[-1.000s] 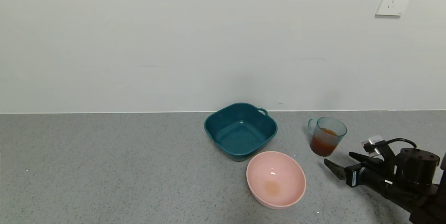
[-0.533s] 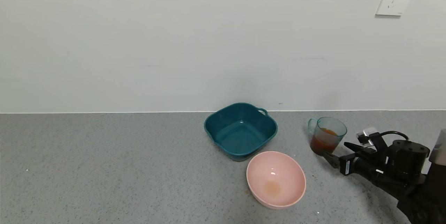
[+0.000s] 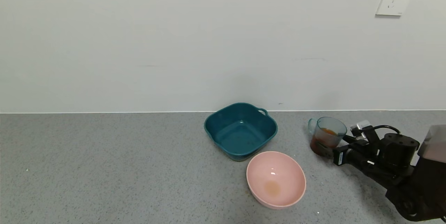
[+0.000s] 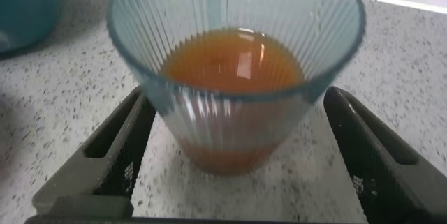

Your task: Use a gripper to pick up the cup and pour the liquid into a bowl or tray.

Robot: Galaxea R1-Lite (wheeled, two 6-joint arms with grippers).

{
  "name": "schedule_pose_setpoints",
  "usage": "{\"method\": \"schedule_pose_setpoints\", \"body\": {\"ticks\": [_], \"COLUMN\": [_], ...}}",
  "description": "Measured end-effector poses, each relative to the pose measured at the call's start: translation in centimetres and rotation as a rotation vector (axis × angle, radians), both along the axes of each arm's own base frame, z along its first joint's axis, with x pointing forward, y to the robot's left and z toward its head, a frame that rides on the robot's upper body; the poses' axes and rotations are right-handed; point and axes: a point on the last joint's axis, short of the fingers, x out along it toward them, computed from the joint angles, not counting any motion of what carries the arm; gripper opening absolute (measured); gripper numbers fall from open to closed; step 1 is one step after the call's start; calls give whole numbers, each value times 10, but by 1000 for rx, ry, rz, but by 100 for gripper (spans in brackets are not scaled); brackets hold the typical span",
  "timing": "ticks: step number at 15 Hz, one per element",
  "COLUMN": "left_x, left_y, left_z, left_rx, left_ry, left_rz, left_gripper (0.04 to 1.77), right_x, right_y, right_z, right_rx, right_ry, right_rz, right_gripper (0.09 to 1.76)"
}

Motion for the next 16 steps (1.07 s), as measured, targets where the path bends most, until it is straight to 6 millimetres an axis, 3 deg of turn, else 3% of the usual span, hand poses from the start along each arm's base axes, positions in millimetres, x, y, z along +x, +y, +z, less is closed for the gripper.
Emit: {"method": "schedule_pose_setpoints", "body": {"ticks": [12,14,16], "left_x": [0,0,0], "left_y": [0,0,0], "left_z": [0,0,0], "left_rx": [0,1,1], "left_ry": [0,0,0], "left_rz": [0,0,0], "left_gripper": [172,172,172], "right_x": [14,14,15], "right_y": [7,8,8], "right_z": [1,1,0], "right_rx": [-1,-1,-1], "right_ry": [-40,-41,-40], "right_rz": [3,4,5], "right_gripper": [171,142,137]}}
